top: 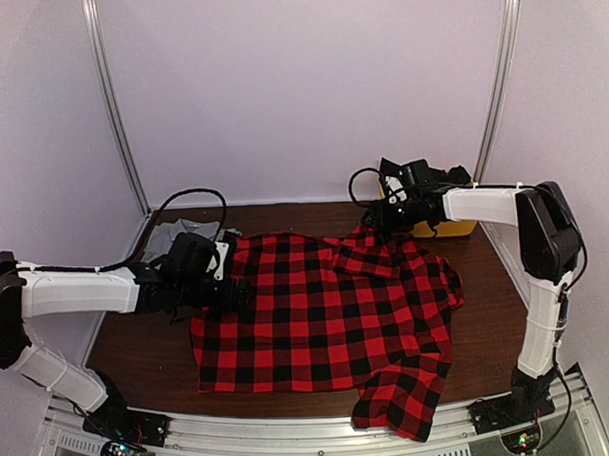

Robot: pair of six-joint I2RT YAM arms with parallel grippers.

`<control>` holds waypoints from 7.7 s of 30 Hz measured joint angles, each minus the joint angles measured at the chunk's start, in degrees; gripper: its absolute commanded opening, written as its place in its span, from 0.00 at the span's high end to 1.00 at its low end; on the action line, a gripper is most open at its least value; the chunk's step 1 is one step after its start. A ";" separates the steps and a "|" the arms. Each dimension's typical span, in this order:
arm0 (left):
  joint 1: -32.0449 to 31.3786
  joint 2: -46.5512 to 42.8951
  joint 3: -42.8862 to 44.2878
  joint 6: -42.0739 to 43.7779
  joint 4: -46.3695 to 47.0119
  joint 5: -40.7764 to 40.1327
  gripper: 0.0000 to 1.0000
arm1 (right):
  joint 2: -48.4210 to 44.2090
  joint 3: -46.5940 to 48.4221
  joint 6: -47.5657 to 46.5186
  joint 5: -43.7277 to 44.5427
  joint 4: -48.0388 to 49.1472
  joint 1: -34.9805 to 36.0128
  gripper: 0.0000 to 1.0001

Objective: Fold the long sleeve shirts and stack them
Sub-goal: Place the sleeve at the center of the board, then pick up the sleeve from the center of the board, then pick up the shirt from the center of the board, then fold the flattened shirt at the center of the board, then adjust the 1/3-folded shirt at the center of the board.

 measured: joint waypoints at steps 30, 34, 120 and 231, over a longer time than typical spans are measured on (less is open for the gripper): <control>0.00 -2.82 1.36 -0.68 -3.91 3.93 0.03 | -56.24 -52.39 20.31 11.06 -14.86 39.65 0.21; 0.00 -3.41 0.33 -0.68 -5.81 3.89 0.03 | -53.13 -51.74 22.25 11.54 -17.31 46.36 0.21; -14.82 -4.35 -7.17 7.08 -6.95 -8.79 0.73 | -30.27 -20.28 -1.40 30.95 -40.19 27.23 1.00; -2.14 -2.86 -7.56 -1.33 -1.70 -11.85 0.31 | -49.57 -47.10 10.69 20.17 -22.10 8.92 0.38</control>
